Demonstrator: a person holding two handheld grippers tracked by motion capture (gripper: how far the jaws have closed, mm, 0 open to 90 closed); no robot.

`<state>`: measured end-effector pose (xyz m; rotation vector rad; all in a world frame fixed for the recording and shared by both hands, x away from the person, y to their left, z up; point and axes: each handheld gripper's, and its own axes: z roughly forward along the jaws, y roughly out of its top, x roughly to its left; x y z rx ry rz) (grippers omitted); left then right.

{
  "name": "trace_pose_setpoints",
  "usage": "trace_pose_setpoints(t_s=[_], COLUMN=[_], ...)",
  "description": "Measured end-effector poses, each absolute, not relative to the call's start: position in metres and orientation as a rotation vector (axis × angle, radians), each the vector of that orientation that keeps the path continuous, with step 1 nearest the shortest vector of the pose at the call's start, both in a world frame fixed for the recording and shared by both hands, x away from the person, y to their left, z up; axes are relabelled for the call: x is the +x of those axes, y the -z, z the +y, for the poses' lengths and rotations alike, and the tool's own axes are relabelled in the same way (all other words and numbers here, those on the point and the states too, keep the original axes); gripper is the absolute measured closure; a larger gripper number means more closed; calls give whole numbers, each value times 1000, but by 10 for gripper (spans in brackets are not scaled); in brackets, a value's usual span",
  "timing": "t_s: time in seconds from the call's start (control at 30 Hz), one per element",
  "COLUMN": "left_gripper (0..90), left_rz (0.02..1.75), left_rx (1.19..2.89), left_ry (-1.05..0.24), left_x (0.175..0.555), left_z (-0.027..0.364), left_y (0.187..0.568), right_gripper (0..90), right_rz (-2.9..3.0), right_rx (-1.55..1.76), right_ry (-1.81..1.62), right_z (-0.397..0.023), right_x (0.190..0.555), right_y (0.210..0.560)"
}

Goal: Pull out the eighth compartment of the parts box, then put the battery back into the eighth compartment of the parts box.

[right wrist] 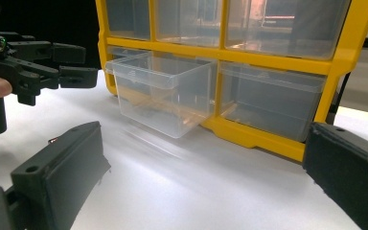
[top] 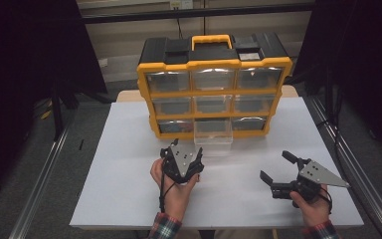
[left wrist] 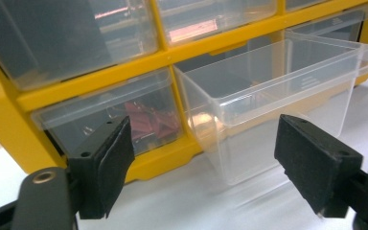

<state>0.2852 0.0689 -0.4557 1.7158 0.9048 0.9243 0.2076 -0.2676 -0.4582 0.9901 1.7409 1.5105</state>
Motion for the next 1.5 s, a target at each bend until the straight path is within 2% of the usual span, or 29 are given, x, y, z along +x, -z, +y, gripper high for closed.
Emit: trace_pose_setpoints(t_s=[0.53, 0.93, 1.17, 1.5], left_gripper=[117, 114, 128, 235], left_rz=[1019, 1077, 1129, 1187], left_rx=[1694, 1753, 1778, 1819], left_ry=[-718, -619, -578, -518], left_x=[295, 302, 304, 307], left_z=[86, 94, 96, 100], left_y=[452, 456, 458, 460], right_gripper=[2, 2, 2, 2], right_rz=[1746, 1741, 1739, 1738], right_rx=[988, 989, 990, 987], right_ry=[-1510, -1516, -1515, -1514], right_z=[-267, -268, -268, -268], right_x=[208, 207, 207, 207], right_y=[458, 457, 457, 457])
